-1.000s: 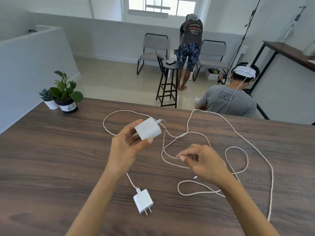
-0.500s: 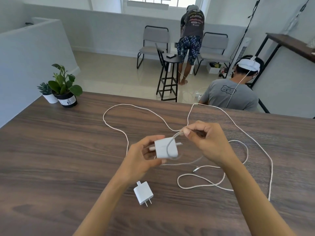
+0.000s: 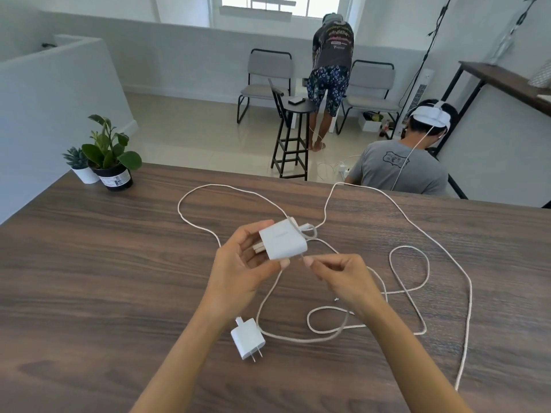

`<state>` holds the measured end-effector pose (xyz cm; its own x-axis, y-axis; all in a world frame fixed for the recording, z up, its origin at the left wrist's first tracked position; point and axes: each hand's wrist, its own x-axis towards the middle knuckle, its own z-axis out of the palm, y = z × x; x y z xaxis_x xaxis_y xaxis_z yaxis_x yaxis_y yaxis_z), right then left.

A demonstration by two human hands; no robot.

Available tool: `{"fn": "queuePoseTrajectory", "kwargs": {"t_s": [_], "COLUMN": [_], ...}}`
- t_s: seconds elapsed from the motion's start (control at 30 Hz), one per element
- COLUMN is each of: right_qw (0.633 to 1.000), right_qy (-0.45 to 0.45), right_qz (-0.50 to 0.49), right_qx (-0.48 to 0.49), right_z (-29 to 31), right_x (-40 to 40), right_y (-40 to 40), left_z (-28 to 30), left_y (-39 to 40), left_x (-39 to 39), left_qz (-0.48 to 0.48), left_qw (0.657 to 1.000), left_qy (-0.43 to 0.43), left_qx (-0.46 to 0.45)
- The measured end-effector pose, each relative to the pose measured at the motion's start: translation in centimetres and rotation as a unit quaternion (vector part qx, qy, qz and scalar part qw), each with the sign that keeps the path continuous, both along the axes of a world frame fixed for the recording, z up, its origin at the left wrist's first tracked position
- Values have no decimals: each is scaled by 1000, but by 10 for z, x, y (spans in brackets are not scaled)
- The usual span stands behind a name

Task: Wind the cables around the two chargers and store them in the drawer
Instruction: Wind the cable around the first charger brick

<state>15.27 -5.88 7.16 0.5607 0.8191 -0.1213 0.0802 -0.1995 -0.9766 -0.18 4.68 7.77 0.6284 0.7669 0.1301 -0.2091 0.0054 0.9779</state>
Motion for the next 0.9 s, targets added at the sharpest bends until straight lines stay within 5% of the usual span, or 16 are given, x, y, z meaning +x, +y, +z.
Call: {"fn": "queuePoseTrajectory", "kwargs": {"t_s": [0.2,0.37,0.63,0.8,0.9], "right_qw": [998,982,939,939,962], "right_qy": [-26,-180,-332,-327,-249], "right_qz": [50,57,44,72,72], "right_qx": [2,-2,81,73,84], "right_z": [4,23,75,72,61], "right_x": [-12,-16,9,23,29], "right_y": [-14,-27,-10,10,18], "left_z": [0,0,-9,2,13], "left_y": [13,29,11,-3,-5], "left_x": [6,5,-2,-10,-14], "left_qz": [99,139,-27,-115,-140], "left_qw": [994,982,977,974,979], "left_qy": [12,74,143,140,113], "left_qx": [45,109,158,137,99]}}
